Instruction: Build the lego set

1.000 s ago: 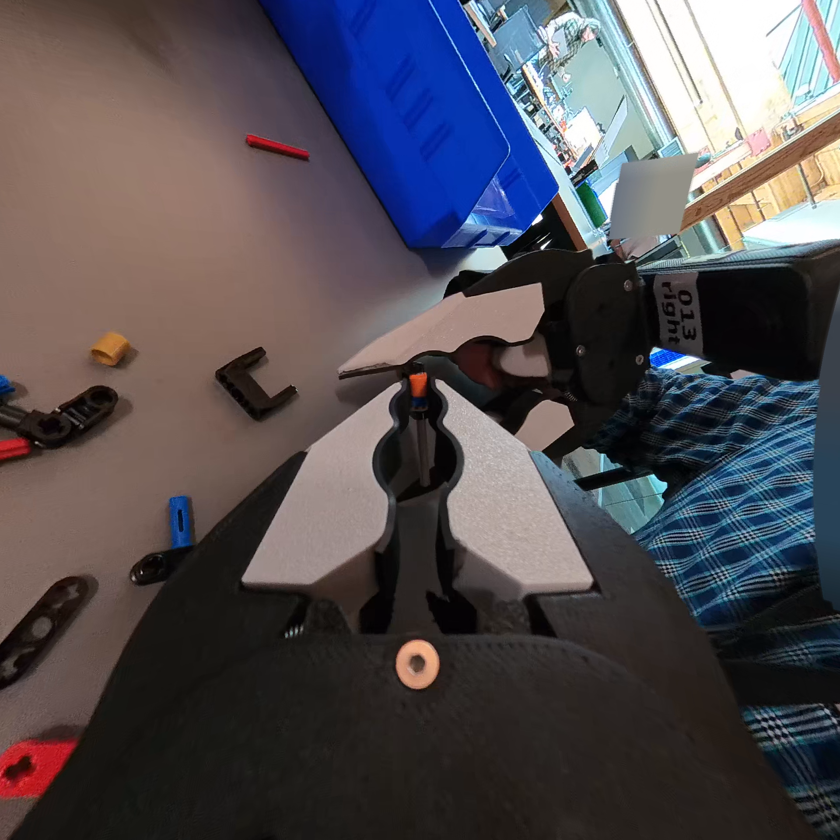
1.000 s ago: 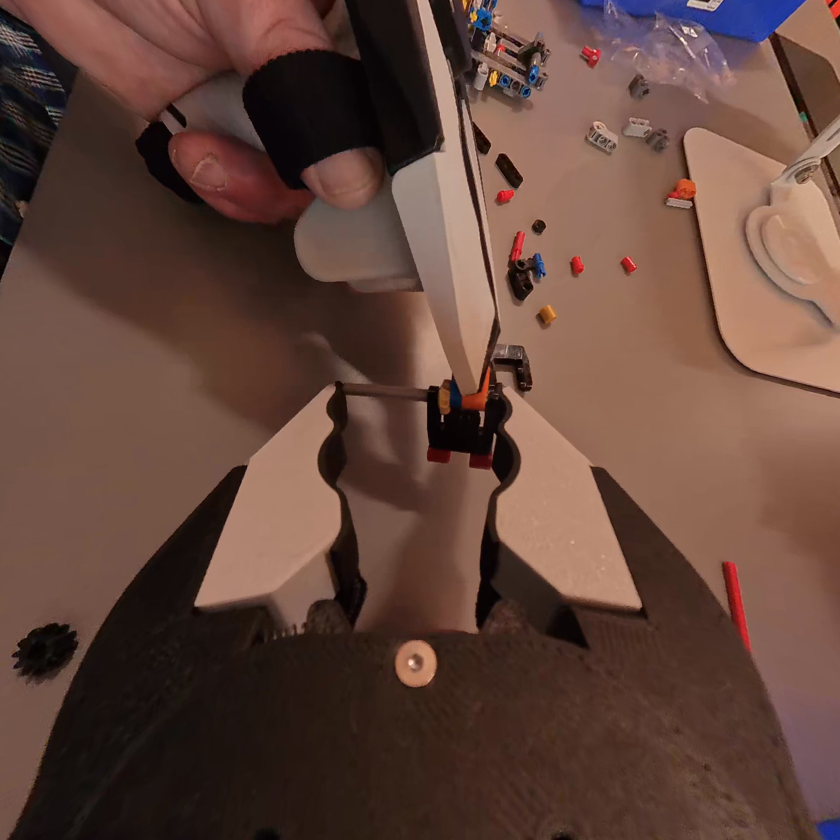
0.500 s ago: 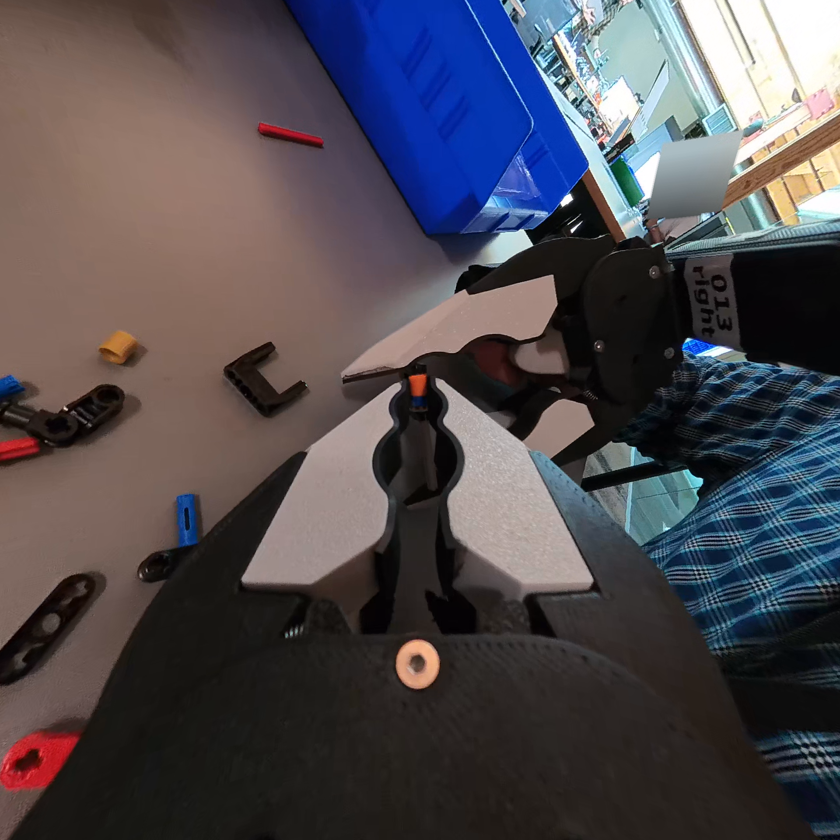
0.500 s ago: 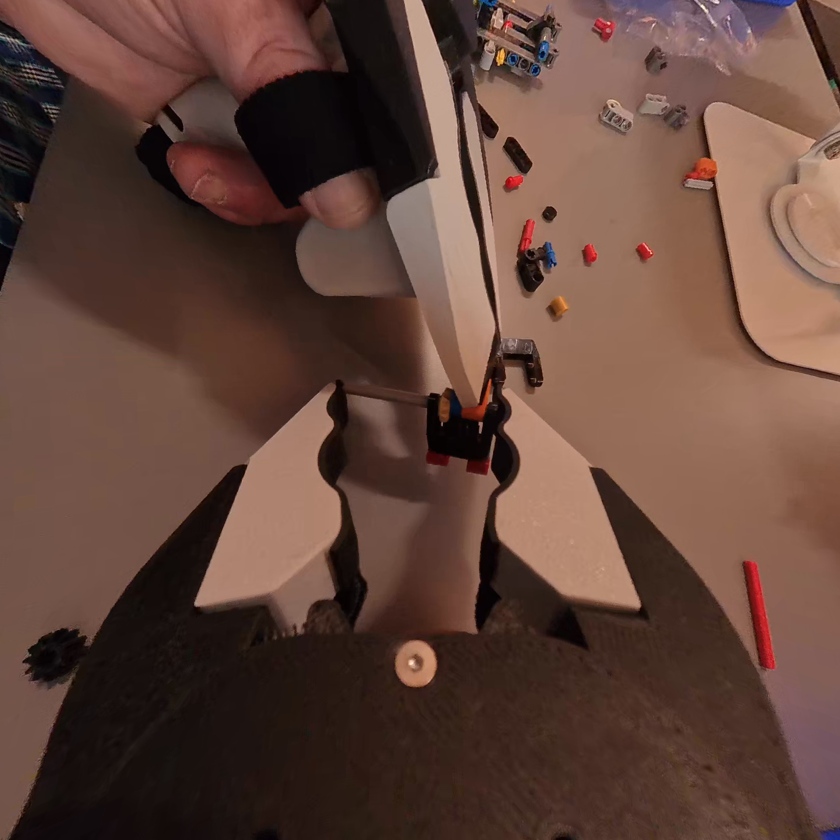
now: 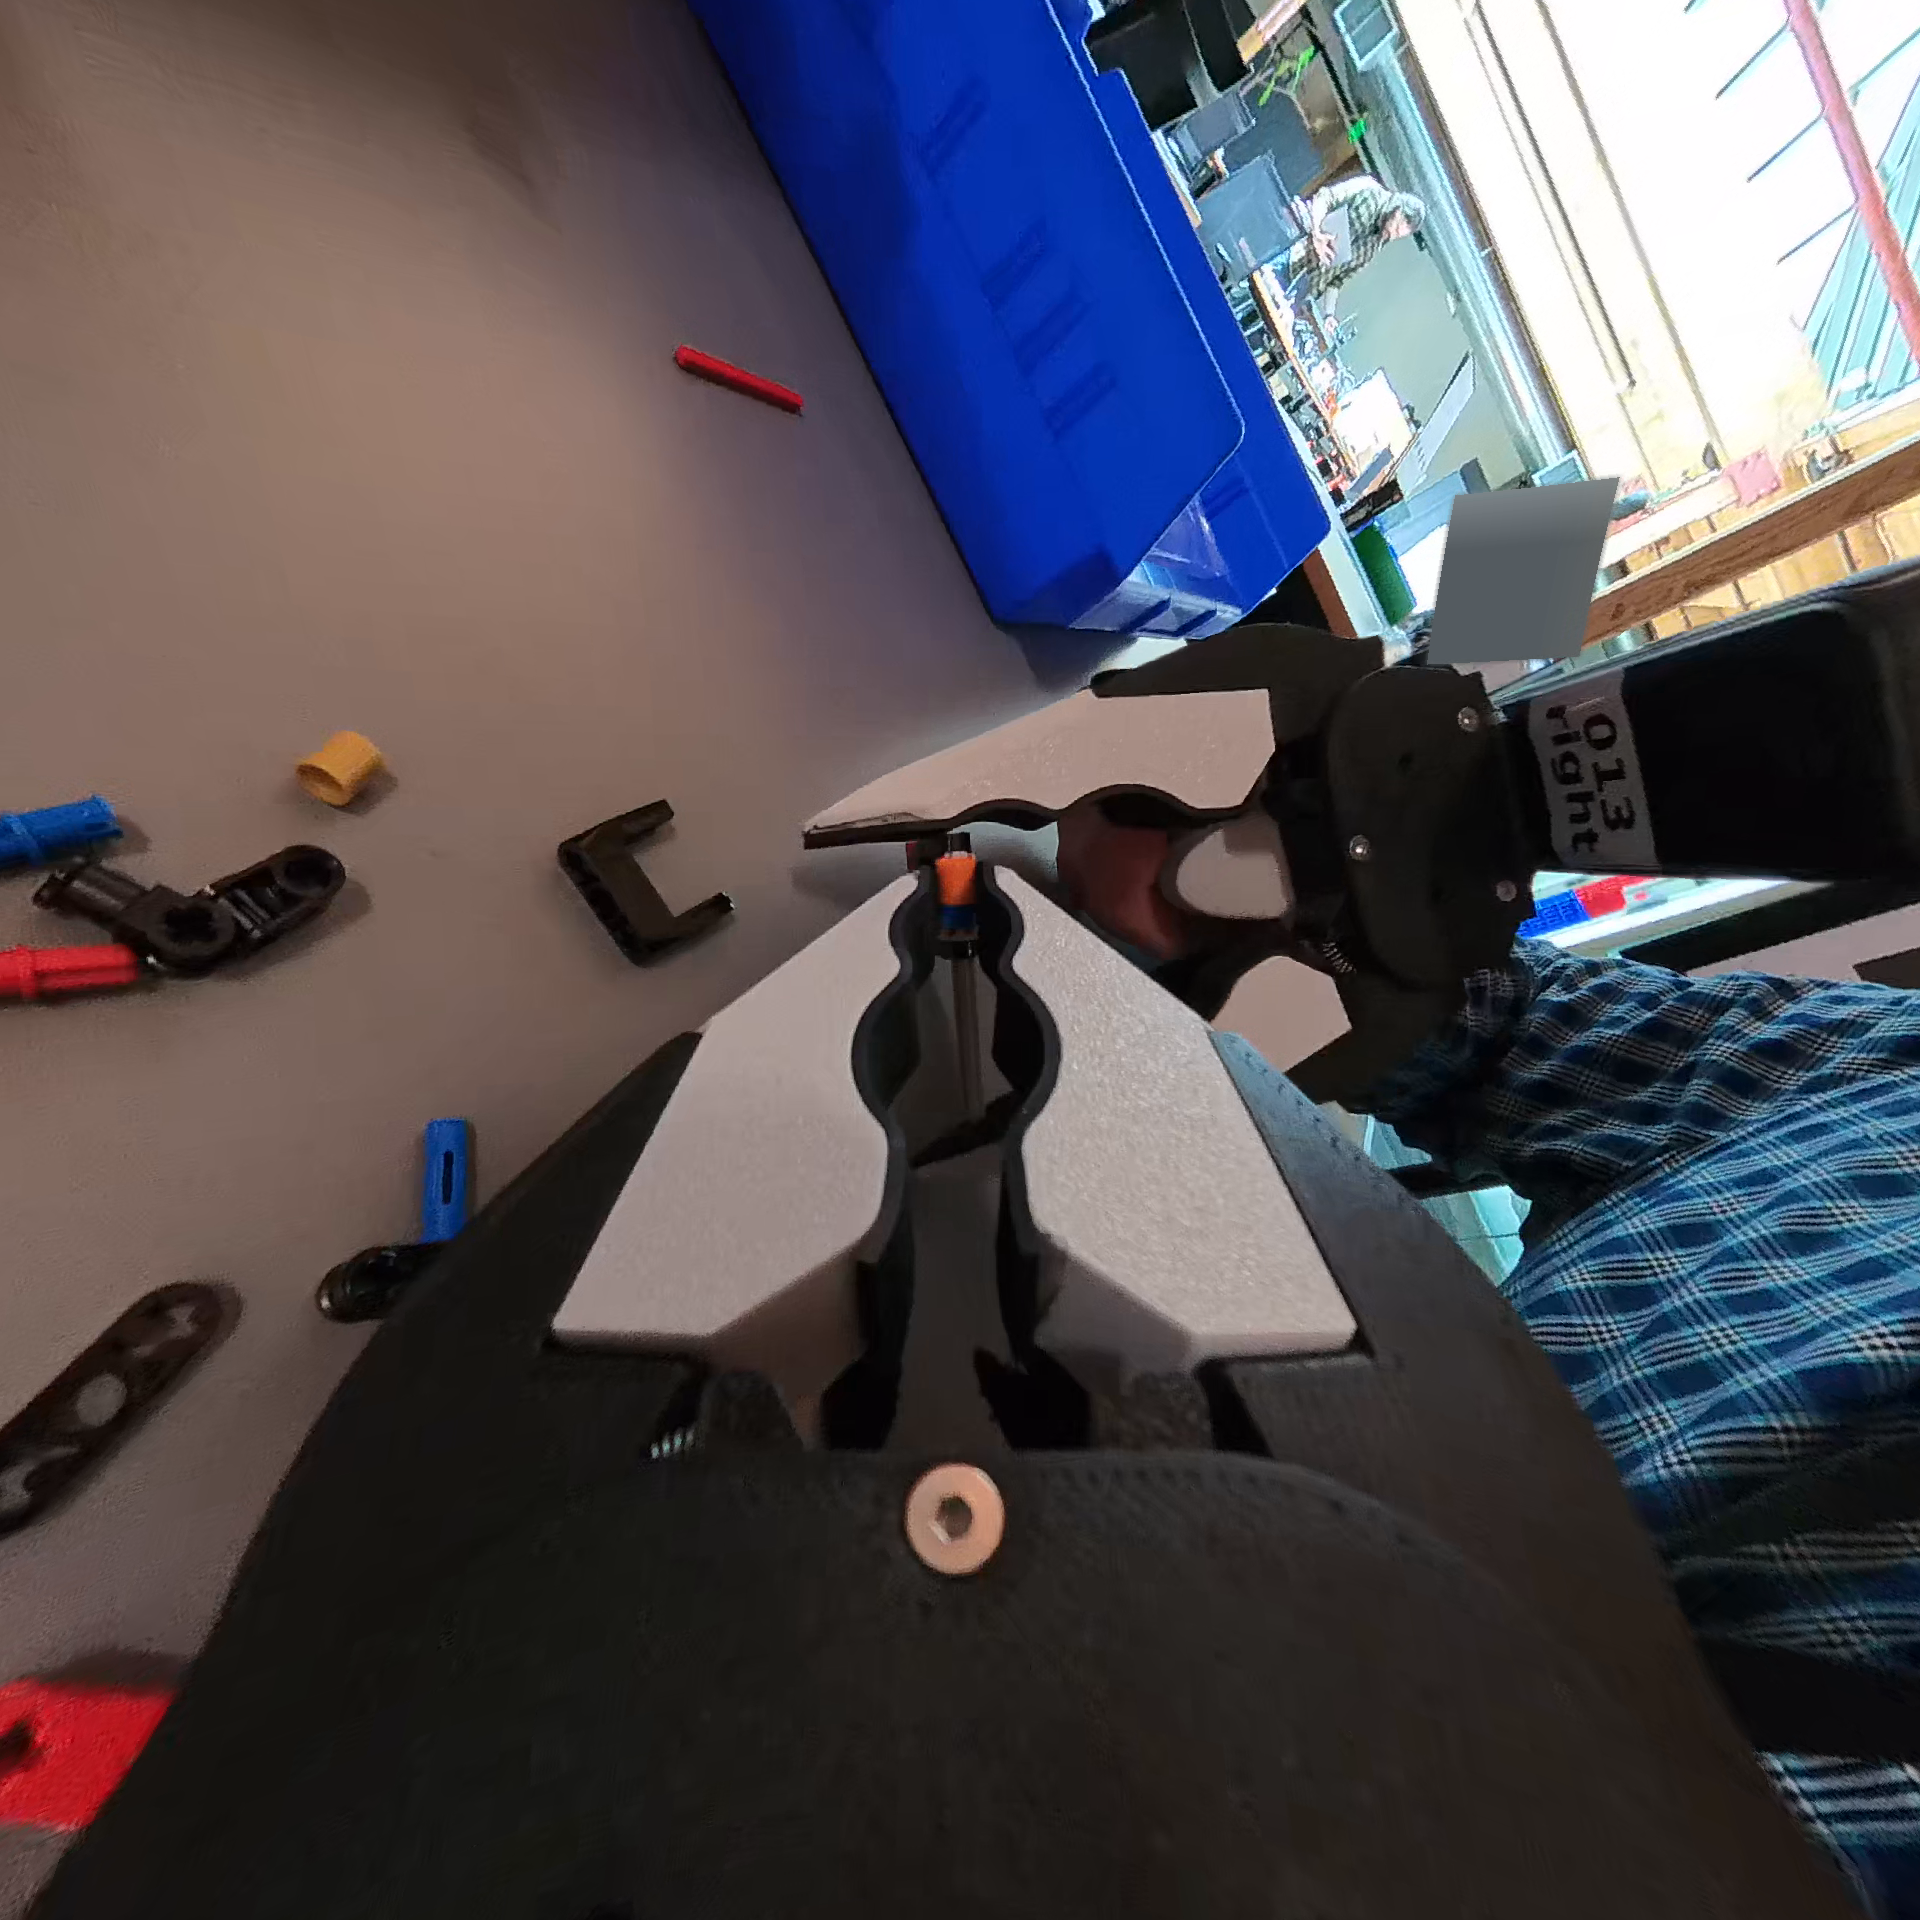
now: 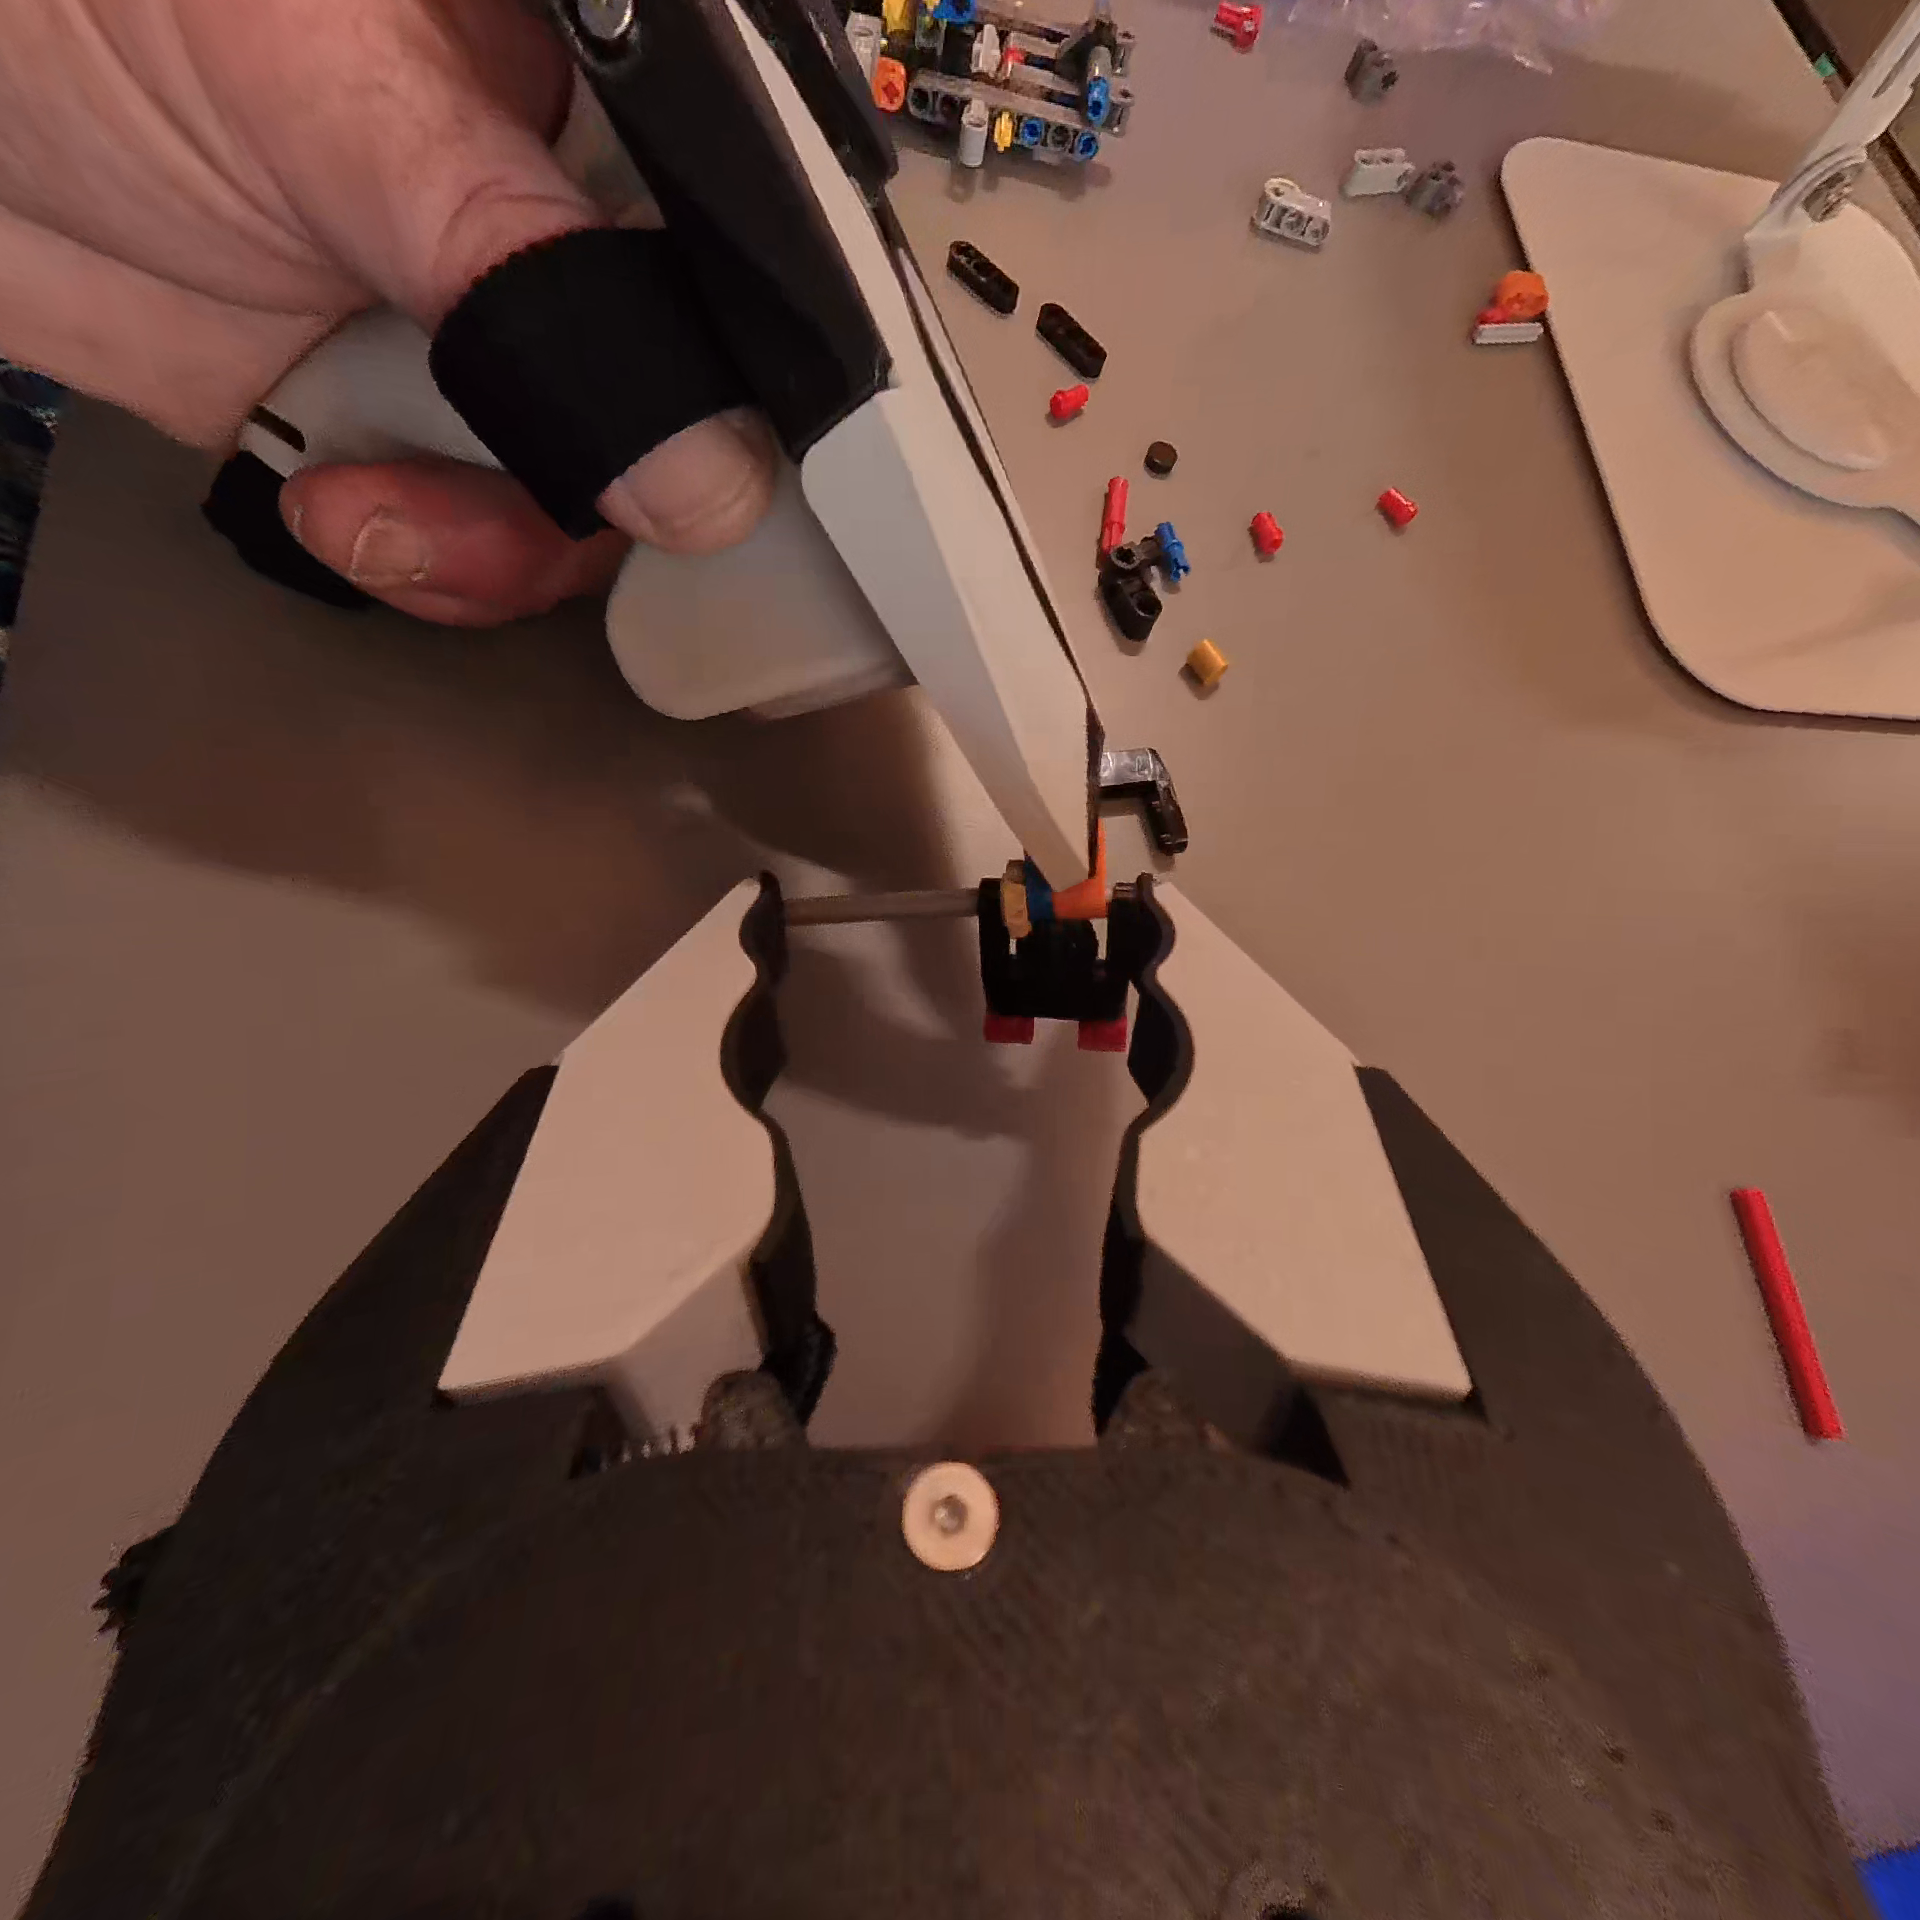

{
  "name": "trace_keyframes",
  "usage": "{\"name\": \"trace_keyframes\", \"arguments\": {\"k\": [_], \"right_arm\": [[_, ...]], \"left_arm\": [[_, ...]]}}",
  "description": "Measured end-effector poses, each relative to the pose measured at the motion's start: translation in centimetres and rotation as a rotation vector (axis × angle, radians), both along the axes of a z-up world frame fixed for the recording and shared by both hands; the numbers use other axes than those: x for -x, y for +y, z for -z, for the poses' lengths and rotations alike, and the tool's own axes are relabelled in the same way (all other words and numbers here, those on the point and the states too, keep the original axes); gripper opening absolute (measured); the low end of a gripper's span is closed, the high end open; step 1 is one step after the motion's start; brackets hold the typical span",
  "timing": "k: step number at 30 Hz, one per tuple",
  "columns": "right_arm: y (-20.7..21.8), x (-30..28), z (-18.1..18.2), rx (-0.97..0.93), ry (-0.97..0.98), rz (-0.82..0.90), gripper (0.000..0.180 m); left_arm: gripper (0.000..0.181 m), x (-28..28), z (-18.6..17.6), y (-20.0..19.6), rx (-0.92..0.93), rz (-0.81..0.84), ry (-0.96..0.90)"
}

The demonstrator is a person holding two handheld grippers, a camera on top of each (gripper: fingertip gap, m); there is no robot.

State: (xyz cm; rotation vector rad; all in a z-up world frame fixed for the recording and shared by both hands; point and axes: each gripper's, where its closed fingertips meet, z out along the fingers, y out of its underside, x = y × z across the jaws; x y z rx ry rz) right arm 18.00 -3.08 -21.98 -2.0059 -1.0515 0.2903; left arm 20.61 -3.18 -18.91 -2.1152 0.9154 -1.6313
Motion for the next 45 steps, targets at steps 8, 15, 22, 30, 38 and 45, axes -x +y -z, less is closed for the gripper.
{"name": "trace_keyframes", "arguments": {"k": [8,15,22,30,38,45], "right_arm": [[0.0,0.1,0.5,0.001,-0.031,0.002,0.064],[-0.1,0.3,0.6,0.017,-0.025,-0.004,0.064],[-0.1,0.4,0.7,0.03,-0.024,-0.006,0.063],[-0.2,0.0,0.4,0.043,0.009,0.03,0.073],[-0.1,-0.2,0.6,0.045,-0.008,0.043,0.058],[0.0,0.1,0.5,0.05,0.002,0.086,0.066]], "left_arm": [[0.006,0.0,0.4,-0.1,-0.011,-0.003,0.027],[0.005,0.1,0.8,-0.1,-0.041,-0.012,0.062],[0.005,0.1,0.9,0.0,-0.041,-0.021,0.065],[0.006,0.2,1.0,0.5,-0.013,-0.044,0.061],[0.006,0.2,1.1,0.5,-0.015,-0.048,0.07],[0.006,0.1,1.3,0.4,-0.038,-0.049,0.085]]}}
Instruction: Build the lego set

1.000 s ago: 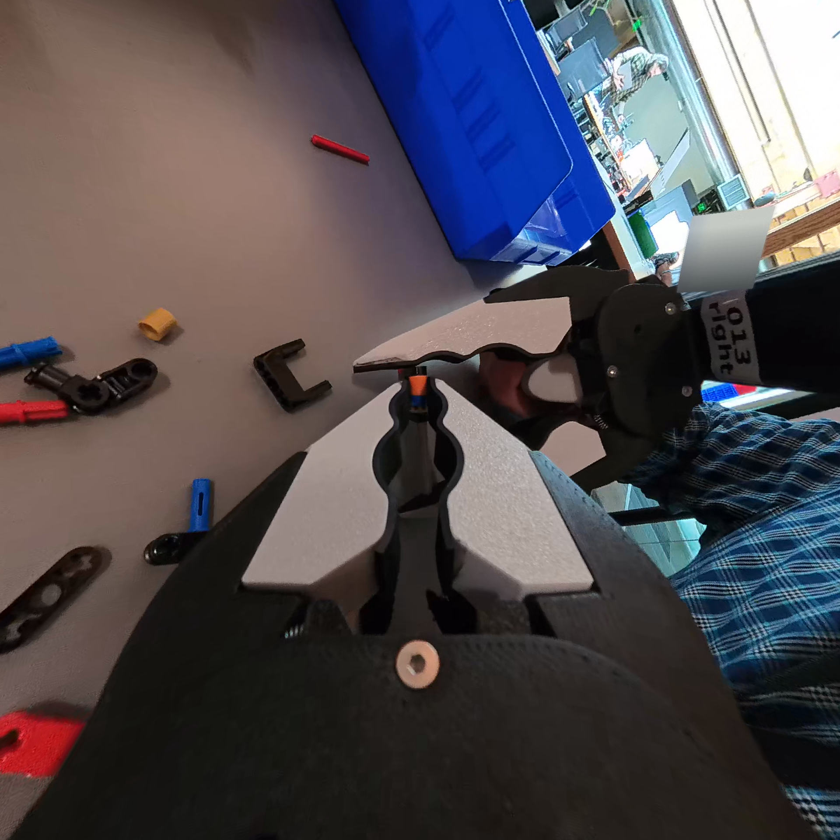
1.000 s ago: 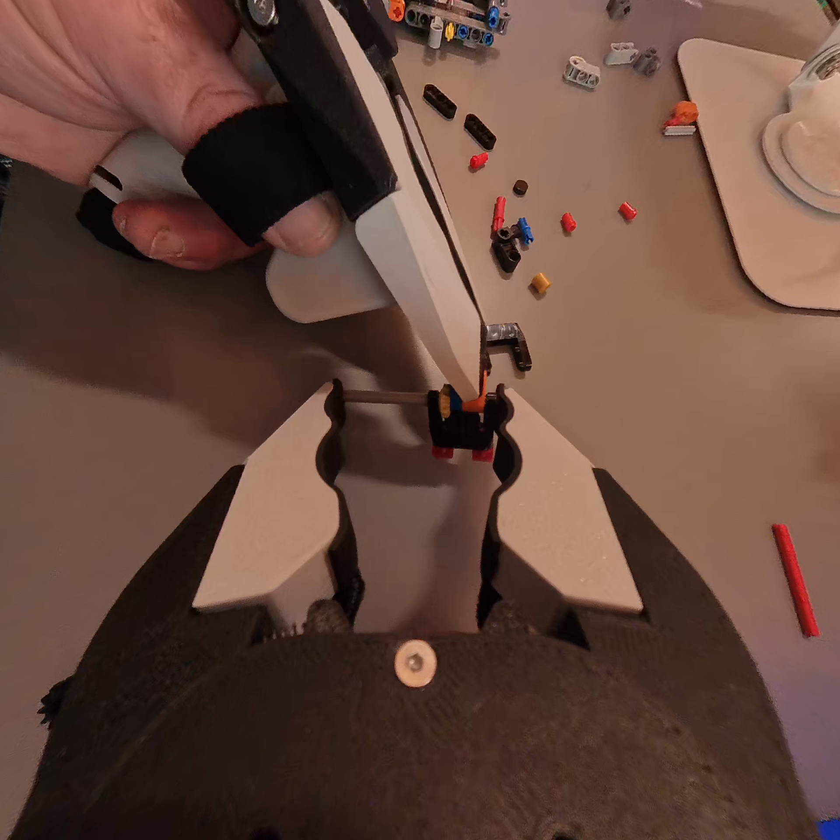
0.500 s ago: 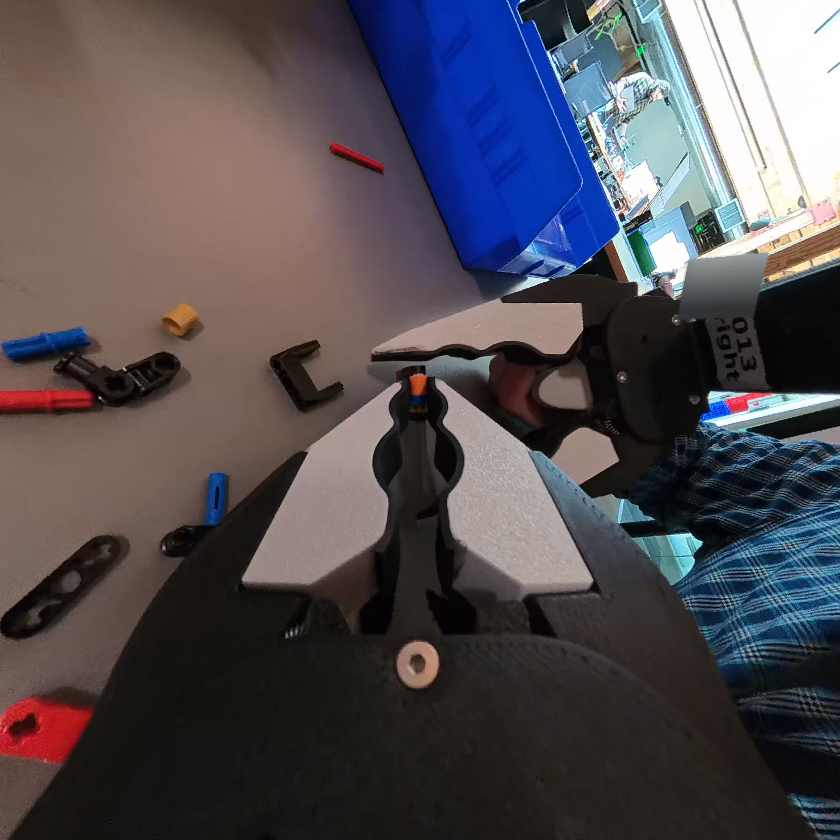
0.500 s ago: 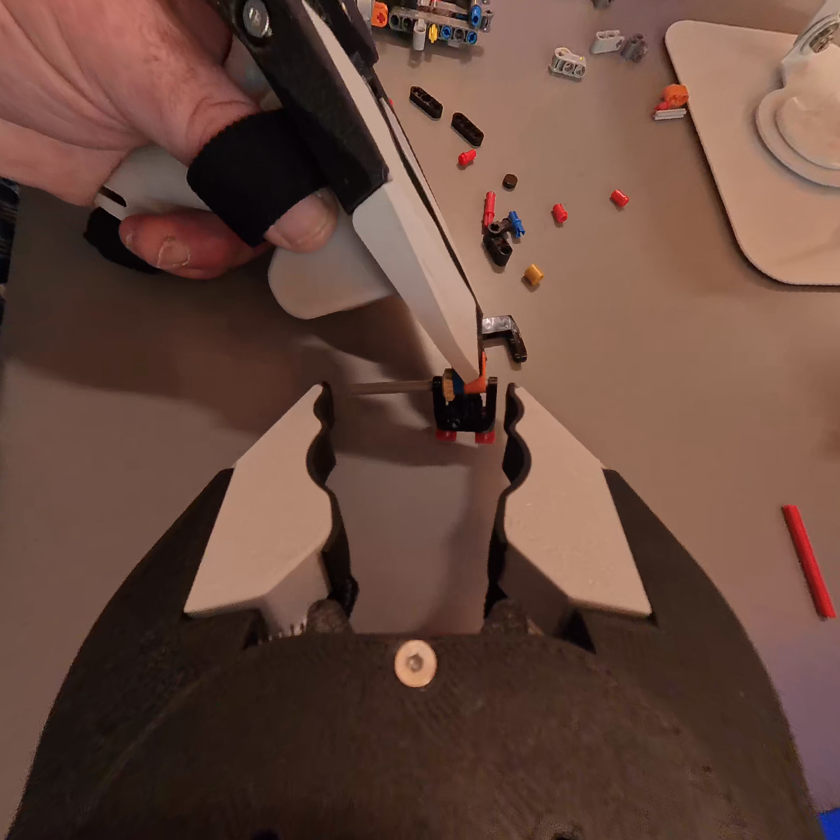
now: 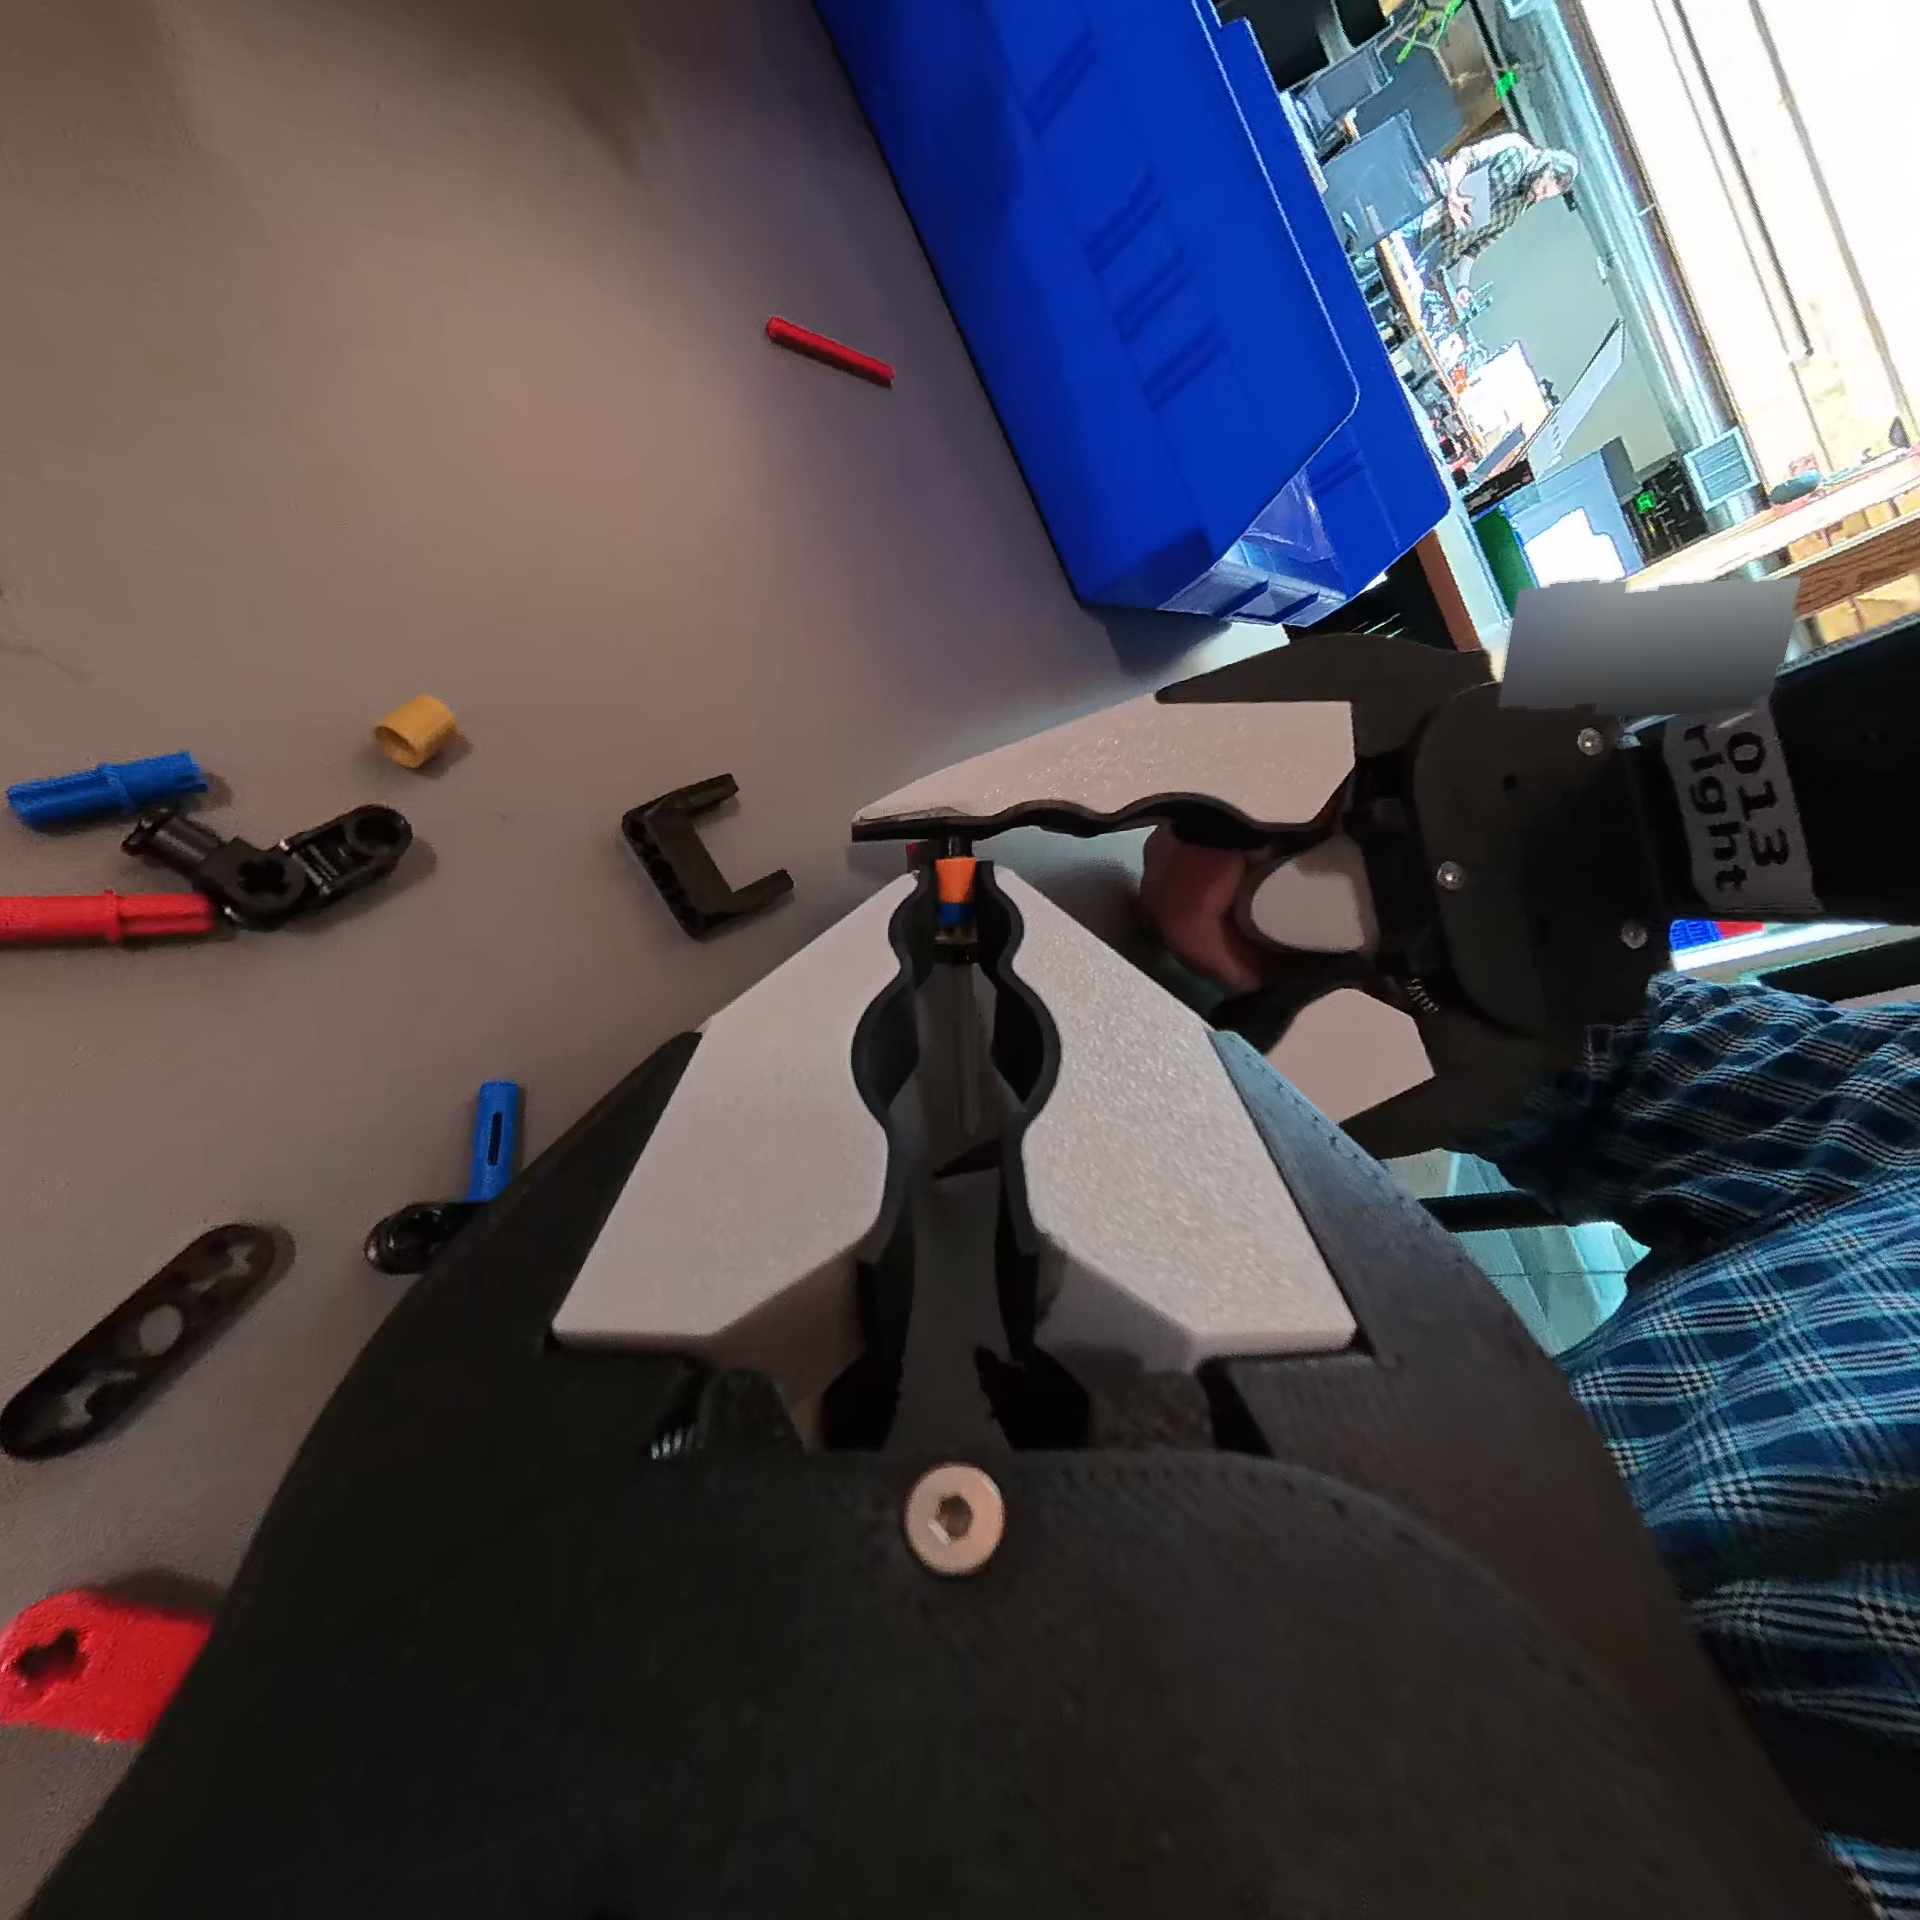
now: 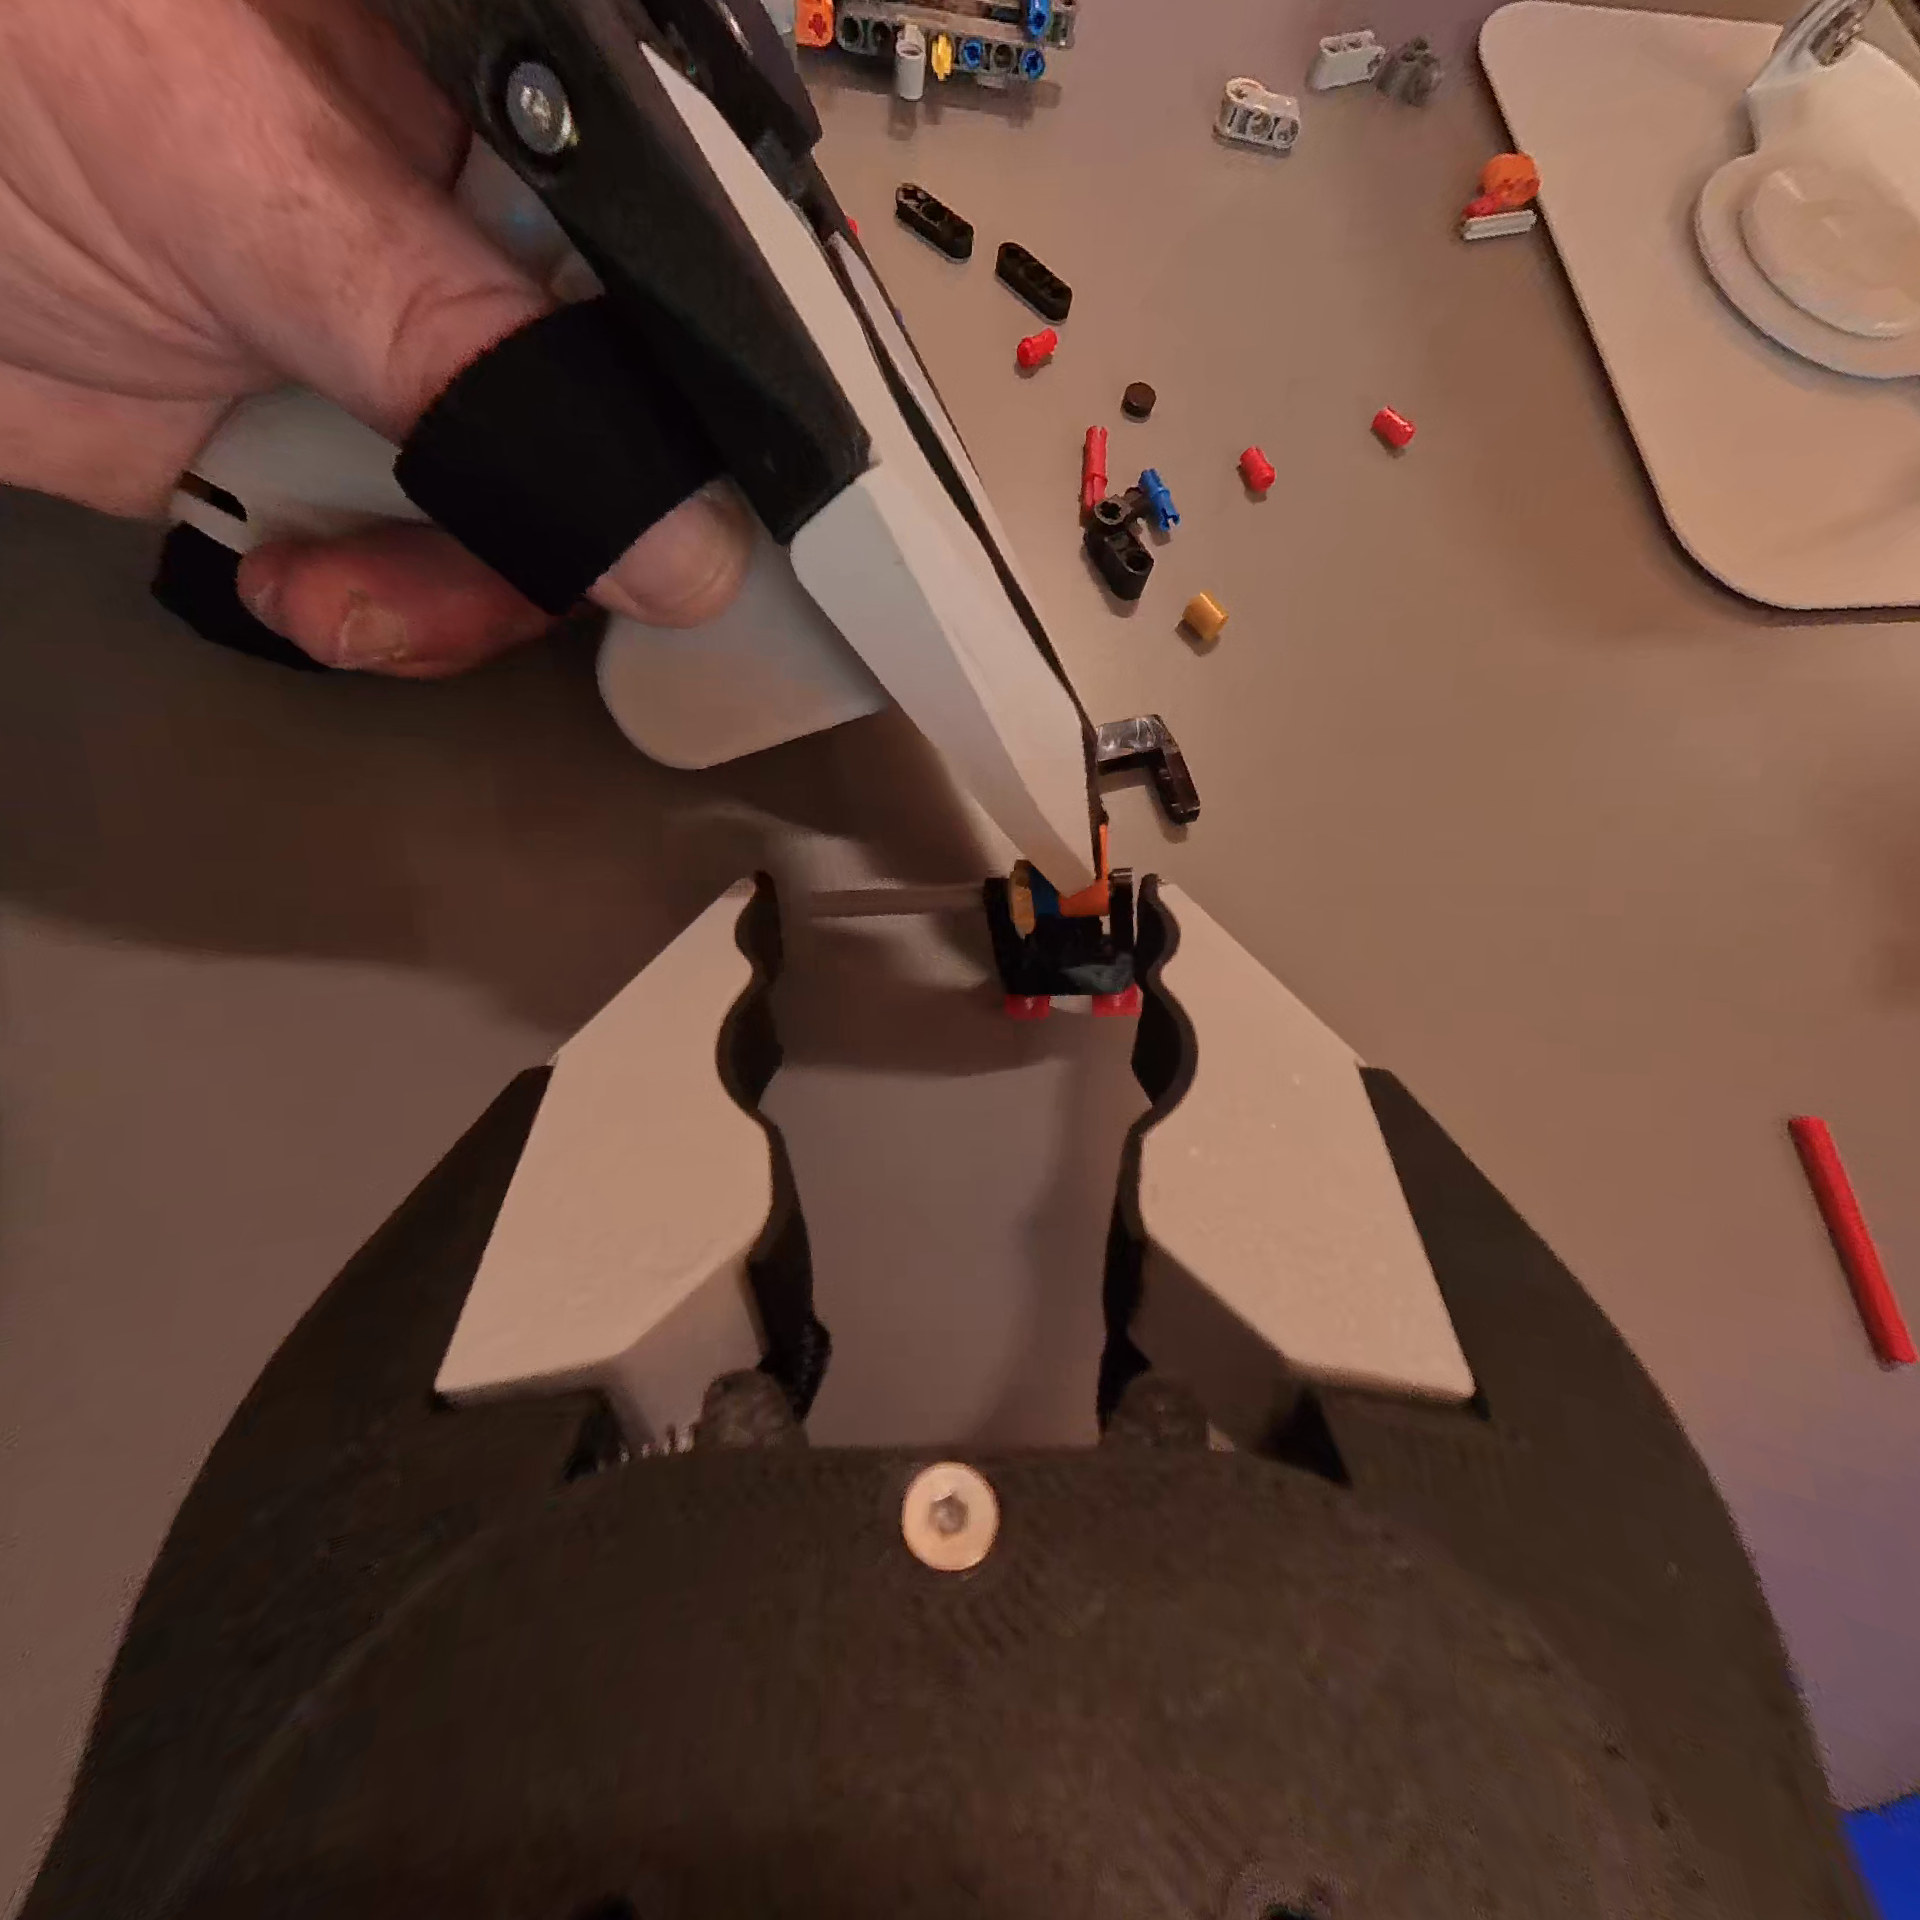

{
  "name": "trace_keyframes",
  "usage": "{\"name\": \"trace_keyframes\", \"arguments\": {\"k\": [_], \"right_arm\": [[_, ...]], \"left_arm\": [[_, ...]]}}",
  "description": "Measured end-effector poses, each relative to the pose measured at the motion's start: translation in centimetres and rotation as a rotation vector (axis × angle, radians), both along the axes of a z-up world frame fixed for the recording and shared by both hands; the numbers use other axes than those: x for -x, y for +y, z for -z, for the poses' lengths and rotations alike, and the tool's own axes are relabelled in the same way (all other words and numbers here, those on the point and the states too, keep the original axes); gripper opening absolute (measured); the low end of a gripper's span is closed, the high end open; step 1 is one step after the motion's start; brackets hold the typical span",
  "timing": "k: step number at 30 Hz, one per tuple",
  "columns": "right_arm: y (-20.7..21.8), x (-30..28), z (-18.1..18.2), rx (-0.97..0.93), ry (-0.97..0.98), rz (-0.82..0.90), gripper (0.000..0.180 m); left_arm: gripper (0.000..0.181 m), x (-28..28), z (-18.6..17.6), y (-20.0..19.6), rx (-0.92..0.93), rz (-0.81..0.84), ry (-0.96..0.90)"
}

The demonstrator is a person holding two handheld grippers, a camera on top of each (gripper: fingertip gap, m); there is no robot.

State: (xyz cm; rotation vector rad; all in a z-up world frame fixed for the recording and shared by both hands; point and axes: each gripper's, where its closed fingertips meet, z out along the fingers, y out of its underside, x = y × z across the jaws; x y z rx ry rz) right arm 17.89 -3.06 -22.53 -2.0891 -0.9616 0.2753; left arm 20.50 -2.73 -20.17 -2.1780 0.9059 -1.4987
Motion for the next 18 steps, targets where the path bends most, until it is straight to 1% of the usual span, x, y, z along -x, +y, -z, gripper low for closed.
{"name": "trace_keyframes", "arguments": {"k": [2,18], "right_arm": [[0.05,-0.12,0.08,-0.008,-0.016,0.003,0.062],[0.23,-0.01,0.07,-0.039,-0.033,-0.002,0.06]], "left_arm": [[0.006,-0.01,0.06,0.0,-0.009,-0.002,0.006],[0.006,0.04,0.29,0.18,-0.032,-0.017,0.03]]}}
